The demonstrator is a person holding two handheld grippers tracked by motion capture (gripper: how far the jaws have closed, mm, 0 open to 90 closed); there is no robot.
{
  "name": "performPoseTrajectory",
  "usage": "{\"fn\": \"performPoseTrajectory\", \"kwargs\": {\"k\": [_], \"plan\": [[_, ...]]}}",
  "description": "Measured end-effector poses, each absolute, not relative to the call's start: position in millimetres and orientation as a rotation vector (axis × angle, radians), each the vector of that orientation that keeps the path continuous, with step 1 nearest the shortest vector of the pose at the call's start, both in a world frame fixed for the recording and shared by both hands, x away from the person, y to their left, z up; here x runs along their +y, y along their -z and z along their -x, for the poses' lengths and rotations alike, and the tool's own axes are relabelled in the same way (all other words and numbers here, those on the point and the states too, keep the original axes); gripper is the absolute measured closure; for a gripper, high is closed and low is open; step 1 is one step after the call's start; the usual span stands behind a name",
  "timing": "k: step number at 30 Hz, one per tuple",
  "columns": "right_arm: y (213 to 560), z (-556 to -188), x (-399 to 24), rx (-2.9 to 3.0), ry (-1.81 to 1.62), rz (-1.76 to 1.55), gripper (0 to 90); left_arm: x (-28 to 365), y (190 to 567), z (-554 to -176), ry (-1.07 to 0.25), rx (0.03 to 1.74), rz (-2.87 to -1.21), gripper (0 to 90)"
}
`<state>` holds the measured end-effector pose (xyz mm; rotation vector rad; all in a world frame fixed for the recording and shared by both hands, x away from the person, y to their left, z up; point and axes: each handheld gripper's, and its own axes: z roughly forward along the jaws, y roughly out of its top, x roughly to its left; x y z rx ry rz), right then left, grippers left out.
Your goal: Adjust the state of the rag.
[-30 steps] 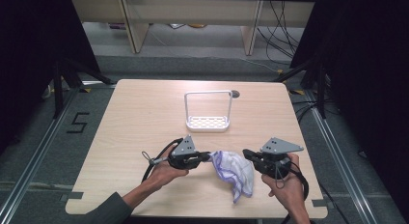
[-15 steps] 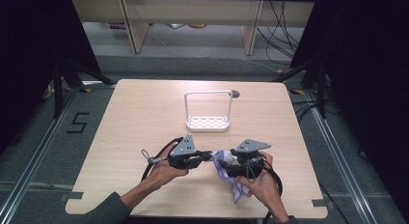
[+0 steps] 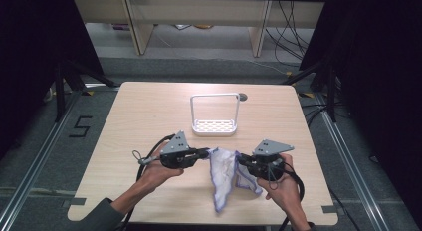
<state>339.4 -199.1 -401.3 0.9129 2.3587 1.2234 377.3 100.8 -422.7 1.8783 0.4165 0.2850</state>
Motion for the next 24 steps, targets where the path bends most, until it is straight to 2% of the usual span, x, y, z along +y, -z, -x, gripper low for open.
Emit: {"fn": "performPoseTrajectory", "kwargs": {"k": [6, 13, 18, 21, 24], "plan": [[369, -324, -214, 2.283, -1.298, -0.917, 85.4, 134, 397, -366, -0.298, 0.438, -1.857, 88.2], [353, -308, -234, 2.233, -1.372, -0.903, 85.4, 164, 402, -348, -0.271, 0.465, -1.891, 88.2], [362, -311, -237, 2.251, -1.358, -0.935, 85.4, 180, 428, -342, -0.215, 0.527, -1.907, 88.2], [380, -325, -234, 2.282, -1.305, -1.034, 85.4, 181, 448, -347, -0.172, 0.575, -1.915, 88.2], [408, -358, -229, 2.297, -1.246, -1.141, 85.3, 177, 468, -359, -0.151, 0.622, -1.960, 88.1]]}}
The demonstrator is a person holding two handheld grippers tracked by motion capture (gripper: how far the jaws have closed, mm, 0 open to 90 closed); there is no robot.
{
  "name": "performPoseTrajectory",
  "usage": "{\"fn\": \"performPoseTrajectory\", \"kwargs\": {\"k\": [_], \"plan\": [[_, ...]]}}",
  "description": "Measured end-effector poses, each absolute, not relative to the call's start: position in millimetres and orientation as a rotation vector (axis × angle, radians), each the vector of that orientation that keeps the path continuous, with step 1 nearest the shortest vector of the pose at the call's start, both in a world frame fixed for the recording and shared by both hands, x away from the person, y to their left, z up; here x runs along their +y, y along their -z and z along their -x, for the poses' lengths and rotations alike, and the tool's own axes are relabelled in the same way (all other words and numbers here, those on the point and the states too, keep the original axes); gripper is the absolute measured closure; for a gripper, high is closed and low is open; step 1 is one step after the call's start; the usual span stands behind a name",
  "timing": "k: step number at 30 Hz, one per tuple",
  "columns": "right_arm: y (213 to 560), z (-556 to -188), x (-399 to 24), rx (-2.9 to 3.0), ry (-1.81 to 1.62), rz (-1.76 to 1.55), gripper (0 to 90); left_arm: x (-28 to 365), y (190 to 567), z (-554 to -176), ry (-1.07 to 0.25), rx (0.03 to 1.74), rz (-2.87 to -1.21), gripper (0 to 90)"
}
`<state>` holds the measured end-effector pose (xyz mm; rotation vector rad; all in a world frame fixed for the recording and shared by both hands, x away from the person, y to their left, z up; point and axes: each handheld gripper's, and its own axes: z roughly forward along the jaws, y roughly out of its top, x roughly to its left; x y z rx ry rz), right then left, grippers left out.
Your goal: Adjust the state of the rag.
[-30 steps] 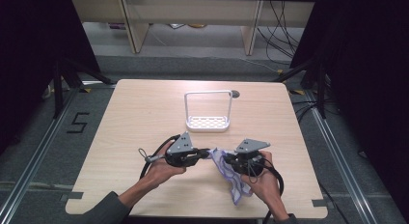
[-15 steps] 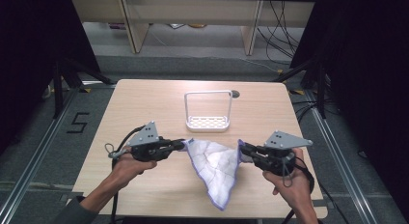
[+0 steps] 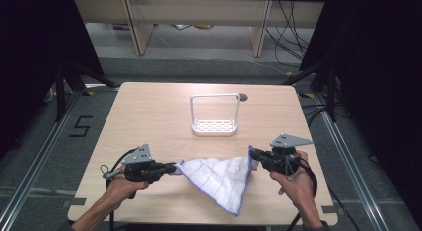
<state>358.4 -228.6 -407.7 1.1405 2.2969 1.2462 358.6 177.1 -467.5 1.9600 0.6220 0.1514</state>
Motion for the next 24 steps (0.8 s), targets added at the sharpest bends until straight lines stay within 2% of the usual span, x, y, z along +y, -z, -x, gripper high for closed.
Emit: {"fn": "performPoseTrajectory", "kwargs": {"k": [1, 2, 6, 12, 17, 19, 22, 23, 24], "plan": [[408, -358, -229, 2.297, -1.246, -1.141, 85.3, 177, 468, -359, -0.151, 0.622, -1.960, 88.2], [420, -382, -224, 2.286, -1.231, -1.210, 85.3, 178, 475, -370, -0.145, 0.660, -1.965, 88.1], [437, -422, -225, 2.299, -1.123, -1.264, 85.3, 181, 495, -391, -0.131, 0.747, -1.964, 88.1], [461, -455, -224, 2.298, -1.018, -1.400, 85.2, 181, 510, -407, -0.154, 0.826, -1.966, 88.1], [477, -472, -226, 2.305, -0.973, -1.408, 83.4, 180, 512, -416, -0.178, 0.829, -1.986, 87.9], [479, -472, -223, 2.290, -0.996, -1.442, 80.4, 179, 513, -416, -0.176, 0.837, -1.981, 87.4], [474, -467, -225, 2.296, -0.871, -1.419, 61.0, 178, 515, -415, -0.162, 0.822, -2.000, 86.5], [466, -458, -226, 2.269, -0.835, -1.378, 54.2, 178, 514, -413, -0.146, 0.825, -2.004, 75.9], [461, -453, -226, 2.261, -0.852, -1.381, 51.1, 179, 512, -413, -0.142, 0.817, -2.015, 75.0]]}}
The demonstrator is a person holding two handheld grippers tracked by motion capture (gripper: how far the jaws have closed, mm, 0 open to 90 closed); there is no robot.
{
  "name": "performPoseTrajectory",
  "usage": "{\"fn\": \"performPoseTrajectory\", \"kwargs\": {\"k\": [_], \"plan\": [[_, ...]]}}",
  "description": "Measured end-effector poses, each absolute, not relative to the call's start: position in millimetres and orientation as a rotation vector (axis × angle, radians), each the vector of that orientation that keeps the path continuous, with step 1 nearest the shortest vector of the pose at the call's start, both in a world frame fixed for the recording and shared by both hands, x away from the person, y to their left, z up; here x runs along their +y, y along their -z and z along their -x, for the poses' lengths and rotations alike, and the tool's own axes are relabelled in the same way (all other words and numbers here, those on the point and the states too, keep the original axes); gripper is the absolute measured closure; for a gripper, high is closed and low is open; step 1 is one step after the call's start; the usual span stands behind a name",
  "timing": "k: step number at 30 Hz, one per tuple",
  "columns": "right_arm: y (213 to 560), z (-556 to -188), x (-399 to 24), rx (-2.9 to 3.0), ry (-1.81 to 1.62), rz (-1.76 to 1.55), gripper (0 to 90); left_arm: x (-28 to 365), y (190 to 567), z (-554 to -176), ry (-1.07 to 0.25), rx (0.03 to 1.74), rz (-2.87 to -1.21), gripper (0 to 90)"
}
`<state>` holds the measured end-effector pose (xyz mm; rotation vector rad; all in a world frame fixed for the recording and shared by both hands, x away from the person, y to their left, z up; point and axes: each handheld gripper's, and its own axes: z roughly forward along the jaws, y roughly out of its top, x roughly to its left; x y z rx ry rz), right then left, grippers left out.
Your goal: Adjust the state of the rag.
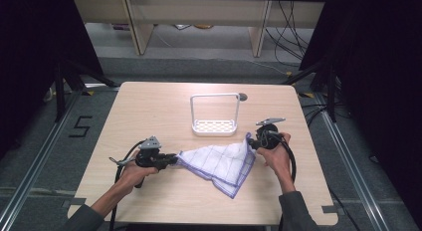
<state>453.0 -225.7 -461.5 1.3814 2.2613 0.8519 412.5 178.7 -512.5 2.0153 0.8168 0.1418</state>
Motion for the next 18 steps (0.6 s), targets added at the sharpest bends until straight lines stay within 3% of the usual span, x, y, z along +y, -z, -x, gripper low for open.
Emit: {"fn": "performPoseTrajectory", "kwargs": {"k": [4, 8, 10, 11, 18], "plan": [[447, -424, -228, 2.255, -0.919, -1.365, 44.7, 181, 510, -409, -0.169, 0.818, -2.021, 55.7], [444, -401, -226, 2.281, -0.942, -1.331, 45.0, 188, 500, -405, -0.243, 0.852, -2.012, 49.2], [447, -387, -225, 2.305, -0.939, -1.276, 46.0, 192, 493, -402, -0.307, 0.867, -2.004, 41.4], [451, -377, -221, 2.368, -0.922, -1.257, 46.3, 193, 487, -398, -0.355, 0.853, -1.995, 41.3], [470, -348, -204, 2.453, -0.968, -1.208, 48.8, 180, 472, -384, -0.365, 0.777, -1.991, 40.1]]}}
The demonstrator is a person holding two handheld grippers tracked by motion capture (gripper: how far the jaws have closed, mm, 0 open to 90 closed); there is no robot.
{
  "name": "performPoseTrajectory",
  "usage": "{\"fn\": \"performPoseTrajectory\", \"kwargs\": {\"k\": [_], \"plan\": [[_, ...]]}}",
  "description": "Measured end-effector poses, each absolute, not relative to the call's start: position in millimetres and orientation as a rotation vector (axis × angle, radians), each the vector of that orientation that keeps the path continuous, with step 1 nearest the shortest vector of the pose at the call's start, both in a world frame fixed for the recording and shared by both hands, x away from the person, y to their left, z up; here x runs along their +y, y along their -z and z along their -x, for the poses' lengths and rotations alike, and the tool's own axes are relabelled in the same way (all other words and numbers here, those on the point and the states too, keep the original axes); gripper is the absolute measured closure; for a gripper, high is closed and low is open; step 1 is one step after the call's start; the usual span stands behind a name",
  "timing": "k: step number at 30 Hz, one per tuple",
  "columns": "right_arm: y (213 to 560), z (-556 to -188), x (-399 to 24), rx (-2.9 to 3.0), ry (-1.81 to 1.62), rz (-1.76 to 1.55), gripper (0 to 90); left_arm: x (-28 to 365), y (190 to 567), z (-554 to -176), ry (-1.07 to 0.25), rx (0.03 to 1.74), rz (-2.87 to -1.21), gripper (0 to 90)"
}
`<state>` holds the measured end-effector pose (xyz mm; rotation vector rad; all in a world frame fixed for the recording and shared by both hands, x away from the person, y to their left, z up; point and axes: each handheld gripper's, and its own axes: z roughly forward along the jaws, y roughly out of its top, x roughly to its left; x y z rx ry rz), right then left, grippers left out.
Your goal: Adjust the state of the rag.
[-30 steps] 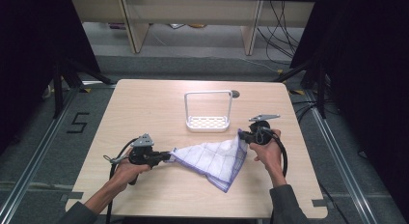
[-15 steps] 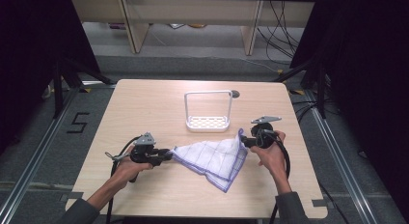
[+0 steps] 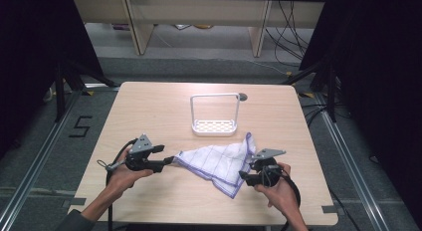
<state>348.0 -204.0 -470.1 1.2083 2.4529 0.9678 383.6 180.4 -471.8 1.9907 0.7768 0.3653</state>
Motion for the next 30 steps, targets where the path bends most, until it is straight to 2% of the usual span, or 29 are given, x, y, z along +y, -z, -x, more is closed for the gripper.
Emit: {"fn": "performPoseTrajectory", "kwargs": {"k": [4, 5, 9, 13, 17, 23, 26, 30], "plan": [[474, -329, -193, 2.465, -0.978, -1.196, 49.7, 162, 469, -378, -0.331, 0.719, -2.011, 40.1], [474, -317, -189, 2.489, -0.954, -1.167, 50.2, 148, 469, -376, -0.287, 0.677, -2.030, 39.8], [482, -301, -179, 2.507, -0.956, -1.156, 51.8, 121, 469, -377, -0.255, 0.628, -2.044, 39.3], [487, -297, -173, 2.525, -0.922, -1.128, 53.6, 98, 470, -382, -0.222, 0.585, -2.066, 39.8], [490, -298, -164, 2.524, -0.920, -1.107, 59.2, 71, 473, -389, -0.153, 0.548, -2.076, 40.2], [498, -301, -156, 2.564, -0.895, -1.096, 61.9, 64, 477, -398, -0.132, 0.574, -2.074, 40.5], [500, -303, -155, 2.557, -0.883, -1.104, 69.5, 66, 478, -401, -0.122, 0.585, -2.067, 40.2], [502, -306, -162, 2.530, -0.870, -1.010, 86.1, 68, 478, -403, -0.105, 0.596, -2.060, 40.1]]}}
